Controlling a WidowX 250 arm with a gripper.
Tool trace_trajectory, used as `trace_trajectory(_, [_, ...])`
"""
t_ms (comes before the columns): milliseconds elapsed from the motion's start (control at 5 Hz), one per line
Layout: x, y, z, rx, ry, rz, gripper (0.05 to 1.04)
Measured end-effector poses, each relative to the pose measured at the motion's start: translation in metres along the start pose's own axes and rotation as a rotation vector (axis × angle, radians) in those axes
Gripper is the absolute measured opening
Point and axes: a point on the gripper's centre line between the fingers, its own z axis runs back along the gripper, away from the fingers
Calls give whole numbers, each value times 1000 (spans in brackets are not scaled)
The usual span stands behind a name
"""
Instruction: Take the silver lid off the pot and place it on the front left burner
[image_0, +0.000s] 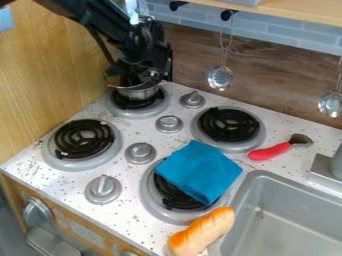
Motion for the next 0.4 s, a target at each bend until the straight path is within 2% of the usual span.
trace_trajectory(200, [7,6,13,-21,-4,13,309])
trace_trajectory(400, [2,19,26,-39,9,-5,309])
